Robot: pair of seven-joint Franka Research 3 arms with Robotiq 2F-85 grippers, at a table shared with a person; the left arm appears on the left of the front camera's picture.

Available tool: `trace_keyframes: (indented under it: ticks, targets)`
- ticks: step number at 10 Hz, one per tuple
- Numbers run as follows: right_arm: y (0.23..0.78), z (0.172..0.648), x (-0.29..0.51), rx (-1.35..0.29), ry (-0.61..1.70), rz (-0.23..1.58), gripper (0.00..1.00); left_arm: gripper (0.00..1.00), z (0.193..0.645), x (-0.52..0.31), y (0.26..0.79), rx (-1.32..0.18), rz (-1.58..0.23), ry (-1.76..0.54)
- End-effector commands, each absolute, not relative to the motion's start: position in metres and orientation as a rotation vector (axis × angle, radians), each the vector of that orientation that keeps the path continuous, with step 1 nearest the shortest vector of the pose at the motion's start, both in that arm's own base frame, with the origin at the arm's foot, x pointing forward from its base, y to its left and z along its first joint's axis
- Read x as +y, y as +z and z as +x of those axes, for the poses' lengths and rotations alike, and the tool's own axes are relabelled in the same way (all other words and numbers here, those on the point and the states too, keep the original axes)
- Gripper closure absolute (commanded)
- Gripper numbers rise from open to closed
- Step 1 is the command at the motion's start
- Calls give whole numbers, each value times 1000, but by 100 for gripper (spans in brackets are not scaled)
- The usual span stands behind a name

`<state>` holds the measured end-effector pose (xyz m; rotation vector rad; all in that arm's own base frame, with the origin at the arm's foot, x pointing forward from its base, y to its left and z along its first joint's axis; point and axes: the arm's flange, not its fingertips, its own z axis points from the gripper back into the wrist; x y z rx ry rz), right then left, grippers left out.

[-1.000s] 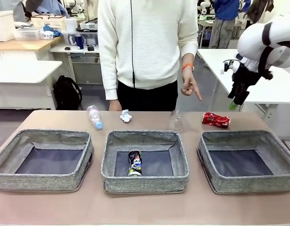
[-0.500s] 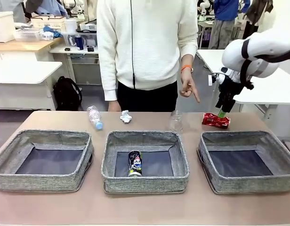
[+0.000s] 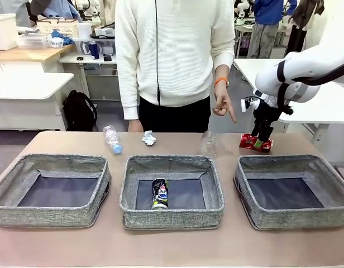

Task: Sort the waste into the appropriate baskets.
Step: Pick up the waste item pointed out by the person.

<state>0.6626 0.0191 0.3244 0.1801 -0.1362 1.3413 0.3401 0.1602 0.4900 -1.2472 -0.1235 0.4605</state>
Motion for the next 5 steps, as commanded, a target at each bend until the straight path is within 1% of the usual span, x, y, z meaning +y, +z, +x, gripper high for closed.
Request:
trace_keyframes:
  ticks: [1,3,5]
  targets:
    - [321,670,21,-128,1343,137,0,0,338,162,490,-131,-1242,448]
    - [319,671,19,-138,1356,162,0,0,338,162,490,-131,-1242,448]
    - [317,672,18,-112,1345,153,0,0,338,162,490,-131,-1242,448]
